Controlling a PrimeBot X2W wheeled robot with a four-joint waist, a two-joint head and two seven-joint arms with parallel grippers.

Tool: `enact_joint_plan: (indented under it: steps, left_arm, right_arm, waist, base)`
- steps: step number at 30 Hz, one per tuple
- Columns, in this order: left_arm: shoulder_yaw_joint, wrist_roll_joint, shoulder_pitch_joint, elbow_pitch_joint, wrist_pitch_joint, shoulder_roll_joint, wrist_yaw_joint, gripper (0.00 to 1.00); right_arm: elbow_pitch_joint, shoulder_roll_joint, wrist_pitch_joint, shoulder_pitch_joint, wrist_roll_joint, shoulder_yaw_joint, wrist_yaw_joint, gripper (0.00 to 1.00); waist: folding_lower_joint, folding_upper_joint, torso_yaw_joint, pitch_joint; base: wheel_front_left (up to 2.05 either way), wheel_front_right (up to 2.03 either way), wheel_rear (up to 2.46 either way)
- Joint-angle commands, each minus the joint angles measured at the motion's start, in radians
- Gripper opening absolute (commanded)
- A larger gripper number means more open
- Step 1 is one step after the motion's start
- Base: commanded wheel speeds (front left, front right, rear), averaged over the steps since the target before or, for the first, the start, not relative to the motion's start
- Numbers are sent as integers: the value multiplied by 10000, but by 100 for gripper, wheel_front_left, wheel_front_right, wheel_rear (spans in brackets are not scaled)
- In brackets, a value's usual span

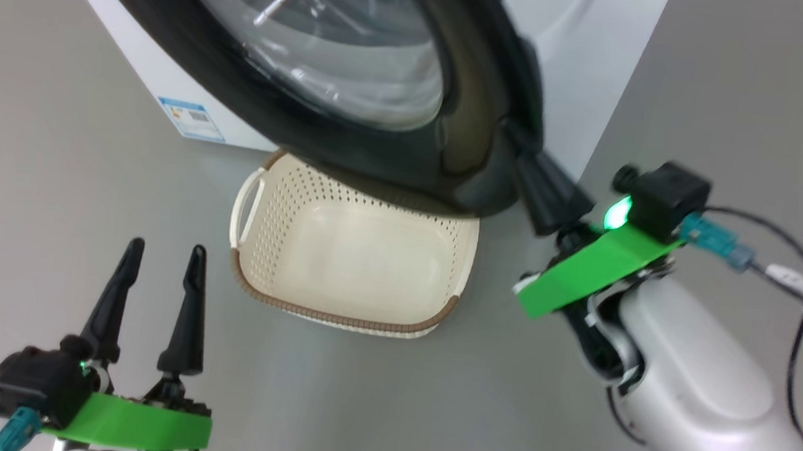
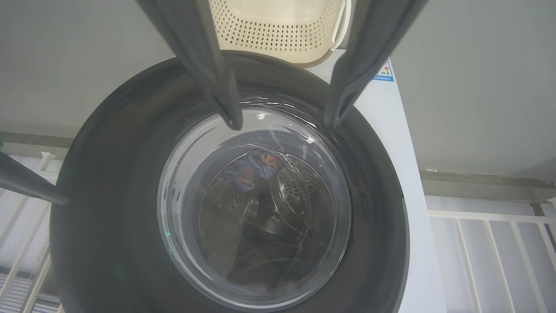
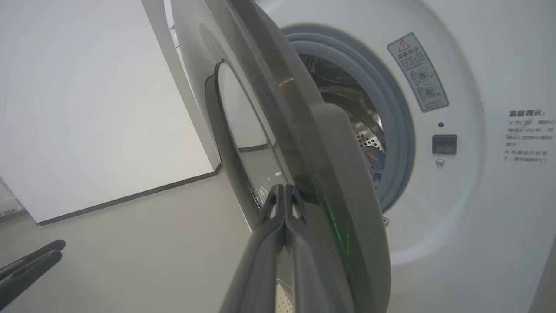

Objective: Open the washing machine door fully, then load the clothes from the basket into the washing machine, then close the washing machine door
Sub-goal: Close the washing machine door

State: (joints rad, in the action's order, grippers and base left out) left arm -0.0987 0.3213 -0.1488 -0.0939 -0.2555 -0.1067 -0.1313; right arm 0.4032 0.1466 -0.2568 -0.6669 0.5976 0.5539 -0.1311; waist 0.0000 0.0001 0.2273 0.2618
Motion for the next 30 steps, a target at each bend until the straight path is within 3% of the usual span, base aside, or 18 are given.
enact_joint_plan:
  steps: [1,30]
  left_arm:
    - [270,-84,-363,376,-63,-96,6,100]
    - [-373,54,-1776,859,-63,448,6,100]
  right_arm:
    - [-151,-12,-49,-362,-146,-206,4,0]
    - [494,646,-49,-3057,-359,-1900,4,0]
  waist:
    - [0,-1,75,243]
    - [0,-1,1024,2299]
  base:
    - [0,0,0]
    - [0,0,0]
